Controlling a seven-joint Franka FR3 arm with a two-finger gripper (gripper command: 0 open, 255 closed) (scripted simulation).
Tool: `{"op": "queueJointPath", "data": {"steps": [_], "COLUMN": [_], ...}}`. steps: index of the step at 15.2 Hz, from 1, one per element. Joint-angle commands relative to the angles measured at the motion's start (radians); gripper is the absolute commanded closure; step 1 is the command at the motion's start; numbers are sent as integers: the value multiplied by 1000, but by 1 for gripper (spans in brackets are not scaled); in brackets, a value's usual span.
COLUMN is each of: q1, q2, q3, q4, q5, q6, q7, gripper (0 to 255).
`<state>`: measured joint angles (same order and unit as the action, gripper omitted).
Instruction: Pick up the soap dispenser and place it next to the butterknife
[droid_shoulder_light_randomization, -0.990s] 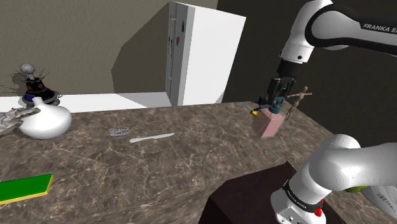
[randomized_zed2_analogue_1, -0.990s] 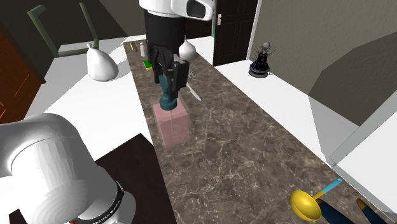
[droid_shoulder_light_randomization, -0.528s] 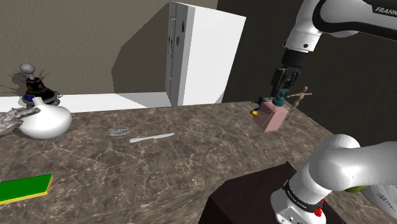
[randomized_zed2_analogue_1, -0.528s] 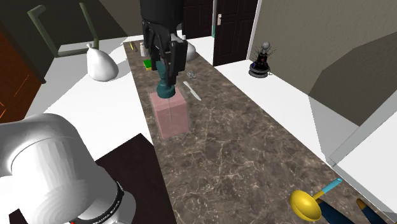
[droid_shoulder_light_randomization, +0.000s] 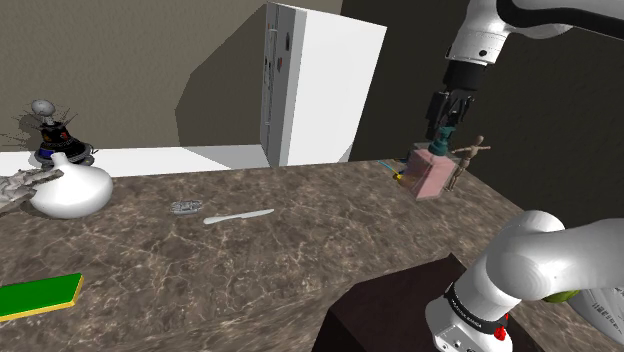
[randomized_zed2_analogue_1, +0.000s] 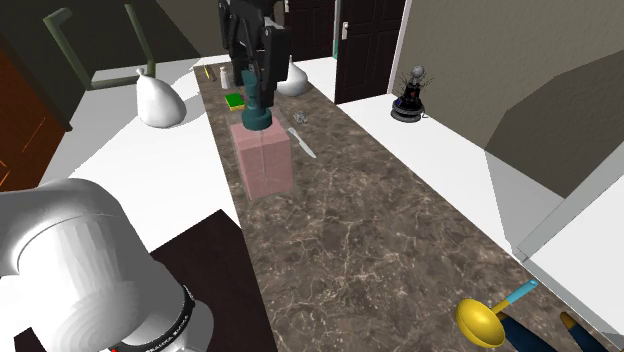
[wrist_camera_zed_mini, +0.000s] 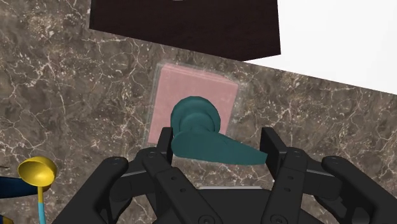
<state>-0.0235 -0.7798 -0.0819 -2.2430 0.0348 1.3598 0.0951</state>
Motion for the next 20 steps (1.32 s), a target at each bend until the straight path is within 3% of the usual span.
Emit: {"op": "queueJointPath", "data": {"steps": [1,11,20], "q1": [12,69,107], "q2": [30,247,509], "q3": [34,213,360], "q4": [18,165,399], "q5": [29,147,166], "q6": [14,109,167], "q7": [38,240,427], "gripper": [255,255,255]}}
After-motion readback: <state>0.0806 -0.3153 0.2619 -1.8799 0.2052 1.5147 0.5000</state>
